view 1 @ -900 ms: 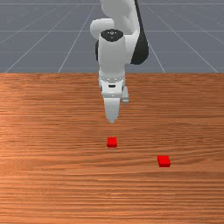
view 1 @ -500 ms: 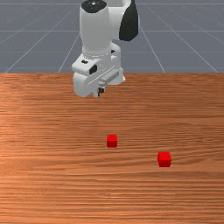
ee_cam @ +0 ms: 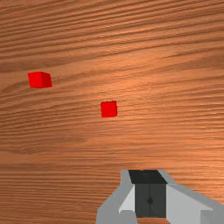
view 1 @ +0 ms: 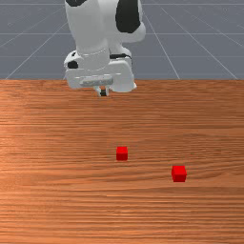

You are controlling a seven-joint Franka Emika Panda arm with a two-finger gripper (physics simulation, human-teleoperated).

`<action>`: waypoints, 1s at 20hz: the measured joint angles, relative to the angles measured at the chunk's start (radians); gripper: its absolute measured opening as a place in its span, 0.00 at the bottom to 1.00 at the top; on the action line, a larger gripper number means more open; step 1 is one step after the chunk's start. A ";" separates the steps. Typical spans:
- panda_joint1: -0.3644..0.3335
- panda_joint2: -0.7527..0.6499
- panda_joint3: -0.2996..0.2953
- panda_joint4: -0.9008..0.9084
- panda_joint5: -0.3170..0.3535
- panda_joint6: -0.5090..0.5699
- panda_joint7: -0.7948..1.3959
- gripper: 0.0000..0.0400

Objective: Stack all the cube

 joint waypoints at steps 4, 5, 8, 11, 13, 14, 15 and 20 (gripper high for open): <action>0.001 0.001 0.000 0.004 0.004 0.009 0.009 0.00; 0.002 0.002 0.001 0.005 0.006 0.013 0.010 0.00; 0.001 0.033 0.004 0.008 0.020 0.084 0.006 0.00; -0.005 0.155 0.018 0.017 0.049 0.168 -0.002 0.00; -0.006 0.193 0.022 0.021 0.054 0.192 -0.006 0.39; -0.004 0.201 0.025 0.019 0.053 0.203 -0.010 0.63; 0.000 0.203 0.027 0.010 0.051 0.218 -0.016 0.78; 0.012 0.218 0.044 -0.053 0.085 0.371 -0.015 0.98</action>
